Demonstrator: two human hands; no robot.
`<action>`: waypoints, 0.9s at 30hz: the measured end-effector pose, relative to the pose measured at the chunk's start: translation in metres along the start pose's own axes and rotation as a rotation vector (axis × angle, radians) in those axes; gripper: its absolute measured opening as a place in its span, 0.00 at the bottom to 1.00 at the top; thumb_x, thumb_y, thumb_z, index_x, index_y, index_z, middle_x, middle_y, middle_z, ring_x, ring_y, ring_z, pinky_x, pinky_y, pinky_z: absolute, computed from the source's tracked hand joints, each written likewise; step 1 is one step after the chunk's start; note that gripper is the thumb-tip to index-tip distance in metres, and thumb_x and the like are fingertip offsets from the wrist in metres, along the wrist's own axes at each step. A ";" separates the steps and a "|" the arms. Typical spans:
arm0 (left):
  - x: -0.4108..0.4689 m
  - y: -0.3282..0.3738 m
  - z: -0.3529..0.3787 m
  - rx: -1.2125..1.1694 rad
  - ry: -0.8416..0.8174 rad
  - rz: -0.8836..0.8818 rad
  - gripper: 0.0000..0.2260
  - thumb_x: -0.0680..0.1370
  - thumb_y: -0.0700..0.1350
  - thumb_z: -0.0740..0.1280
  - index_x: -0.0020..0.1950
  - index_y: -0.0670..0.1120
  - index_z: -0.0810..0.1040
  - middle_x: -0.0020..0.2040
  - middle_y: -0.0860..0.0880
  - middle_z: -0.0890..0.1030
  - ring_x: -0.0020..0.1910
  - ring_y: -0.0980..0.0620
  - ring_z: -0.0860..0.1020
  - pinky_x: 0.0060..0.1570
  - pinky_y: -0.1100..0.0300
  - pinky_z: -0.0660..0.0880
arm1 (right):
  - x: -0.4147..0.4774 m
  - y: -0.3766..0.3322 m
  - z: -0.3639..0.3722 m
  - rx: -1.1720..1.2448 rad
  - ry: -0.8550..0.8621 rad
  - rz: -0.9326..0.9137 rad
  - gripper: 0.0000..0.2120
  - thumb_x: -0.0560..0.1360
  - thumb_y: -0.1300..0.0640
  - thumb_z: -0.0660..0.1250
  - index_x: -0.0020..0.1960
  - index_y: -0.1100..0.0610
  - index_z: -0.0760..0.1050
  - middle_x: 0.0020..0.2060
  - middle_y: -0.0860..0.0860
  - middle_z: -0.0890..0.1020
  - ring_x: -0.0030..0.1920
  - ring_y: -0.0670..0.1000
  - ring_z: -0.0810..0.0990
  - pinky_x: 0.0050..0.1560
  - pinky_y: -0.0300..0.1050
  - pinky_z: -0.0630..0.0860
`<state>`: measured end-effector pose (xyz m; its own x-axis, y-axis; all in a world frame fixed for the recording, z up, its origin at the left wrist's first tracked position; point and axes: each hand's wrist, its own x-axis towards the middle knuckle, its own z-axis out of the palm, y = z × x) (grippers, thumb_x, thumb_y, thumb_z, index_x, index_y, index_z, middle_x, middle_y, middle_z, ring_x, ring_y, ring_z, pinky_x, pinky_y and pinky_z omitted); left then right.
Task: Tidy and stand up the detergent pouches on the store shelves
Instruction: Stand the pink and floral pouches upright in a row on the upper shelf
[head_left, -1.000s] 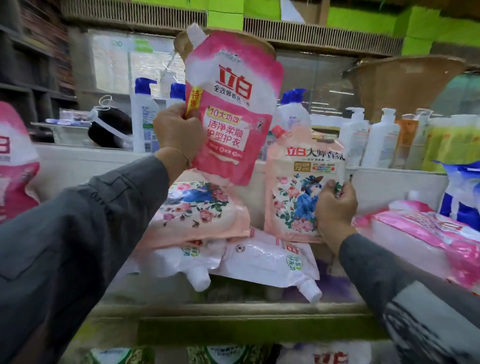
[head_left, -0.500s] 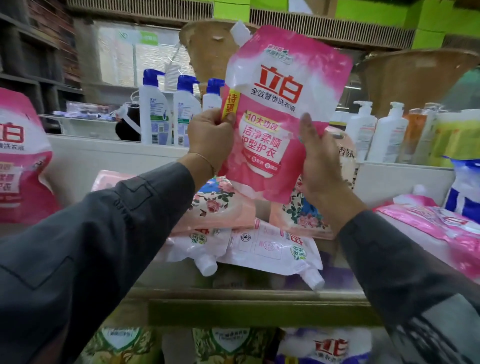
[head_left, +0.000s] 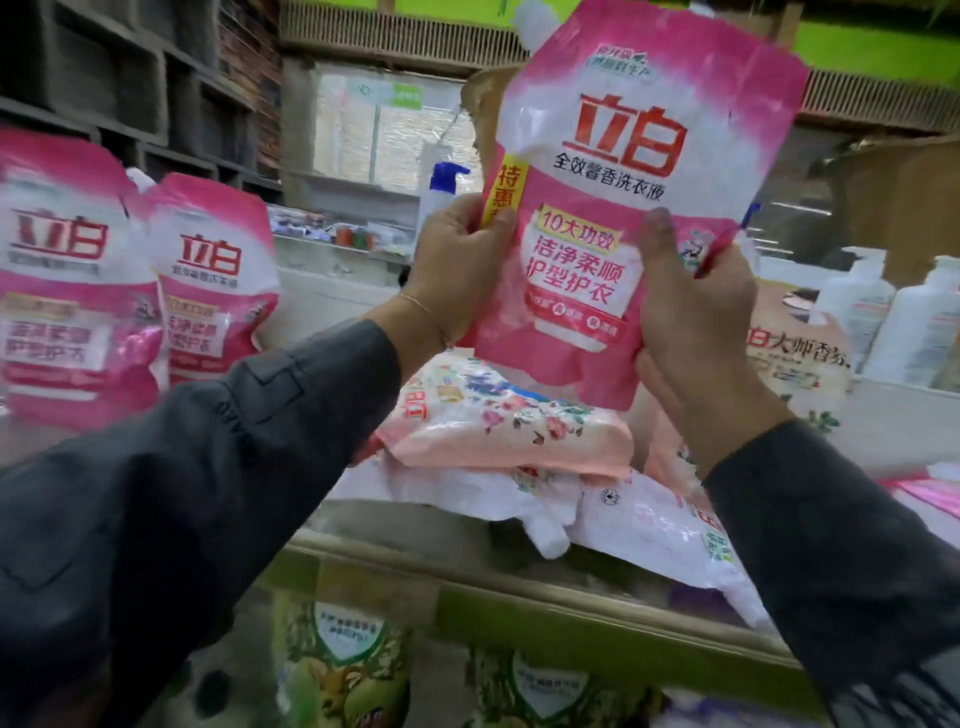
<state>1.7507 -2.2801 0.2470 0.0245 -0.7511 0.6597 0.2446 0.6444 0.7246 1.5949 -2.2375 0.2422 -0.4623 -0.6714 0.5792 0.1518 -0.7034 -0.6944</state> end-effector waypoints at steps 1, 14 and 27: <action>0.001 0.004 -0.014 0.007 0.006 0.015 0.08 0.82 0.41 0.61 0.45 0.45 0.78 0.36 0.51 0.83 0.36 0.52 0.83 0.40 0.54 0.82 | -0.003 0.003 0.014 0.014 0.001 0.010 0.15 0.77 0.57 0.72 0.59 0.62 0.74 0.53 0.58 0.85 0.46 0.55 0.88 0.45 0.56 0.85; 0.025 -0.003 -0.207 0.675 0.388 0.238 0.14 0.82 0.49 0.60 0.39 0.44 0.75 0.31 0.50 0.73 0.32 0.52 0.70 0.33 0.55 0.65 | -0.030 0.093 0.201 -0.081 -0.162 0.434 0.22 0.81 0.46 0.63 0.67 0.60 0.69 0.48 0.59 0.86 0.34 0.56 0.87 0.35 0.54 0.85; 0.022 -0.089 -0.216 0.662 0.270 0.098 0.12 0.83 0.46 0.59 0.40 0.44 0.72 0.33 0.49 0.73 0.31 0.50 0.71 0.31 0.58 0.66 | -0.041 0.165 0.182 -0.327 -0.065 0.603 0.16 0.83 0.48 0.61 0.51 0.61 0.76 0.48 0.61 0.87 0.44 0.61 0.87 0.46 0.63 0.84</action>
<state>1.9385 -2.3845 0.1540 0.2759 -0.6394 0.7177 -0.4077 0.5983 0.6898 1.7981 -2.3681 0.1817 -0.3246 -0.9433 0.0690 0.0899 -0.1034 -0.9906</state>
